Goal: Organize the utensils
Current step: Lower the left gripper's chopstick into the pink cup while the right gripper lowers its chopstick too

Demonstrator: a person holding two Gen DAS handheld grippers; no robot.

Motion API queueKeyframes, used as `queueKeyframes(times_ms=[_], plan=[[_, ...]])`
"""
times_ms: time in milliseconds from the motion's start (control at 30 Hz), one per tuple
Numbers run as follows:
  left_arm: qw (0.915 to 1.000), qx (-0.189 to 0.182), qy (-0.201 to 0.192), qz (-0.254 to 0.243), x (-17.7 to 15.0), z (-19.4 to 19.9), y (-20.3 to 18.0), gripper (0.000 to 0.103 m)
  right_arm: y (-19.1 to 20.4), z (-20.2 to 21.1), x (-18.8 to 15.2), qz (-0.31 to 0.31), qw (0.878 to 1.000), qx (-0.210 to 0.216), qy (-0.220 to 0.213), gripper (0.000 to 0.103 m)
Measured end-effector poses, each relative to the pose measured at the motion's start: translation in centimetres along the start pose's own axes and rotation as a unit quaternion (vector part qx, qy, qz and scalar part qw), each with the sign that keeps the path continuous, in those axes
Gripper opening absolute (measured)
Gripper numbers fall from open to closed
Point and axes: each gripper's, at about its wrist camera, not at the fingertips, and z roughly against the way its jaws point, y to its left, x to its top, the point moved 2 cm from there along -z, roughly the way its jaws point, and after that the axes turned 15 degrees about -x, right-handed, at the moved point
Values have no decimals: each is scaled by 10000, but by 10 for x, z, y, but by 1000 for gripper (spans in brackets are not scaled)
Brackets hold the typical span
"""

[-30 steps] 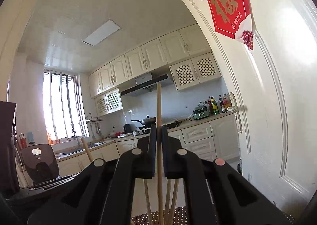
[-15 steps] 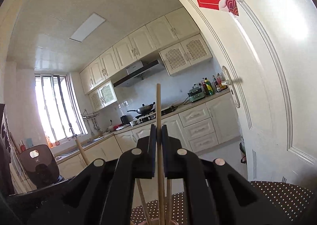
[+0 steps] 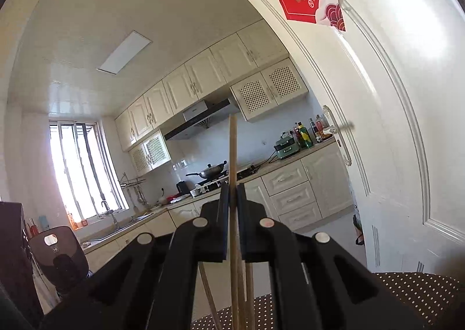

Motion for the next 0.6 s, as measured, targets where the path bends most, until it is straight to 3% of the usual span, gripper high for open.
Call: queueKeyframes(times_ms=[600], plan=[[9998, -6, 178, -8, -7, -15, 5, 6, 0, -18, -41, 602, 9954, -196, 717, 6]])
